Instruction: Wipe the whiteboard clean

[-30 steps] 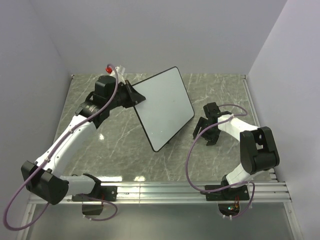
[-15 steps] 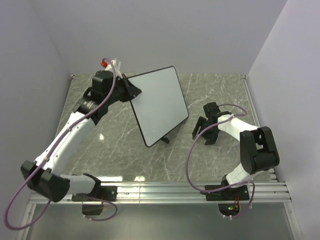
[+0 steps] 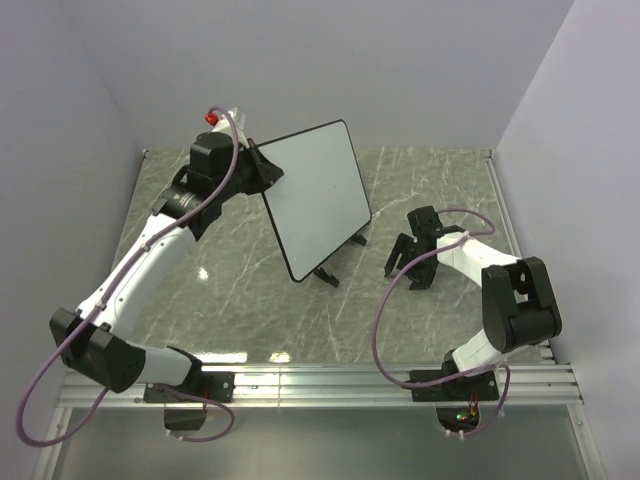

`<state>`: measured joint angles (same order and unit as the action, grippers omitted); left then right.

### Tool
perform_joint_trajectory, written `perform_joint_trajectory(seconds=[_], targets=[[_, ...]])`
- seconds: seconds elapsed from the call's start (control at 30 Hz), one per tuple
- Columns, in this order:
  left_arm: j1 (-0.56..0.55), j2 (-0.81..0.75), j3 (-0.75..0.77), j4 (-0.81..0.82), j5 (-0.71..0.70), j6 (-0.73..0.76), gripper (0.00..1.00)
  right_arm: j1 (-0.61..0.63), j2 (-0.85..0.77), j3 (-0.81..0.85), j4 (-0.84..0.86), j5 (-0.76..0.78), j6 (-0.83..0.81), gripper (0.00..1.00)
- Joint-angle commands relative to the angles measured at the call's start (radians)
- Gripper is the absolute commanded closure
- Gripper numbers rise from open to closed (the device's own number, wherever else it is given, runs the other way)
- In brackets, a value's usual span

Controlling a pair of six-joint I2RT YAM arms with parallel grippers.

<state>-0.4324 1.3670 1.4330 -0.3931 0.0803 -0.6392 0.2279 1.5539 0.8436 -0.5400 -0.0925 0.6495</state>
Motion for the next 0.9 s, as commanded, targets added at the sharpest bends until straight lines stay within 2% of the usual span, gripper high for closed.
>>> perform_joint_trajectory(seconds=[0.0, 0.13, 0.3, 0.67, 0.87], targets=[[0.007, -0.111, -0.022, 0.089, -0.079, 0.061, 1.00, -0.004, 0.029, -0.054, -0.006, 0.011, 0.002, 0.21], [0.007, -0.123, -0.055, 0.080, -0.138, 0.090, 1.00, -0.005, 0.043, -0.058, 0.002, -0.010, 0.009, 0.20], [0.007, -0.149, -0.108, 0.069, -0.142, 0.121, 1.00, -0.004, 0.044, -0.057, -0.011, -0.007, 0.001, 0.21], [-0.025, -0.364, -0.451, 0.076, -0.172, 0.121, 1.00, -0.005, 0.028, -0.066, -0.031, 0.011, -0.010, 0.21], [-0.158, -0.373, -0.568, 0.063, -0.378, 0.104, 1.00, -0.005, 0.015, -0.067, -0.038, 0.014, -0.008, 0.21]])
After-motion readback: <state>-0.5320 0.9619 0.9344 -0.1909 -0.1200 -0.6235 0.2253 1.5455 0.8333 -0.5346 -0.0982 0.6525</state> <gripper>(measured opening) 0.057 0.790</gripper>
